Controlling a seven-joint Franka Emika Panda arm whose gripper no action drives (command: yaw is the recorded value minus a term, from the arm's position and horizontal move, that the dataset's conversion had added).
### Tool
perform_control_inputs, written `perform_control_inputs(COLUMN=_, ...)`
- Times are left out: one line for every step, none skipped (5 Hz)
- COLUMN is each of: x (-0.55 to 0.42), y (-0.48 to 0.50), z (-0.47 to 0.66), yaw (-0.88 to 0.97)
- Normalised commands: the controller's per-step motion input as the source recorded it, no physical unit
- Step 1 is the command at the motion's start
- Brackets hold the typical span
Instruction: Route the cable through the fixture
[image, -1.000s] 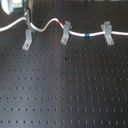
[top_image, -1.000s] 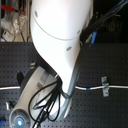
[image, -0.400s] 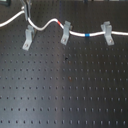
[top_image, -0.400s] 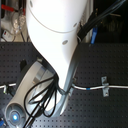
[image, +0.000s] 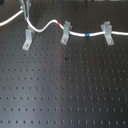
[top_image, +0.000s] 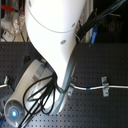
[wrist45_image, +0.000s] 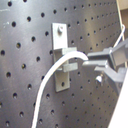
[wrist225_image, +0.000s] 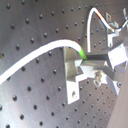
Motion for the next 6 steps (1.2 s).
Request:
perform_control_inputs(x=-0.128, y=-0.053, z=0.16, yaw=0.29)
perform_control_inputs(x=-0.137, y=-0.040, z=0.18, yaw=0.27)
perform_control_inputs(x=-0.111, y=0.130, z=0.23, yaw=0.25)
perform_control_inputs(x=-0.047, y=0.283, z=0.16, yaw=0.24)
perform_control_inputs(x=0.068, y=0.299, z=0.02, yaw=0.18)
perform_control_inputs(x=-0.005, y=0.077, z=0.03, yaw=0.10)
